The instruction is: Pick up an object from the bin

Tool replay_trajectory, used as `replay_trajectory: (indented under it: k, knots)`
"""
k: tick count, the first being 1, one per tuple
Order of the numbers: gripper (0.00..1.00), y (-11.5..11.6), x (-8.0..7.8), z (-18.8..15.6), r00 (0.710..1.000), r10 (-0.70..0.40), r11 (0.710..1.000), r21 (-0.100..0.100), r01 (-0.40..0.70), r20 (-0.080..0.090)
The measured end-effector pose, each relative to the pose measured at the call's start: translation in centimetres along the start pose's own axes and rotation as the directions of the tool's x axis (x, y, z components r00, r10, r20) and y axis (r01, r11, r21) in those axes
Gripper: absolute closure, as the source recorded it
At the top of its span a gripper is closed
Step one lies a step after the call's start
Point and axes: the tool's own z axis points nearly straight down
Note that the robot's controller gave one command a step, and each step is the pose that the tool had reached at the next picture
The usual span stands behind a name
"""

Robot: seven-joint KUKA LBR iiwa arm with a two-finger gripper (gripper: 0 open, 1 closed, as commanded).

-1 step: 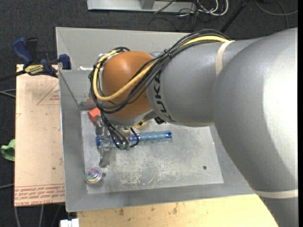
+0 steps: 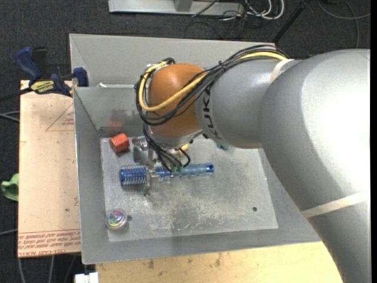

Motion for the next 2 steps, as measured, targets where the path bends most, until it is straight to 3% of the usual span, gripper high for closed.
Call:
replay_trajectory:
  k: [1, 2]
  knots:
    - [1.0, 0.3, 0.0, -0.2, 1.0, -0.002, 1.0, -0.003, 0.002, 0.002]
    - [1.0, -1.8, -1.5, -16.3, 0.997, -0.081, 0.997, -0.001, 0.082, 0.013]
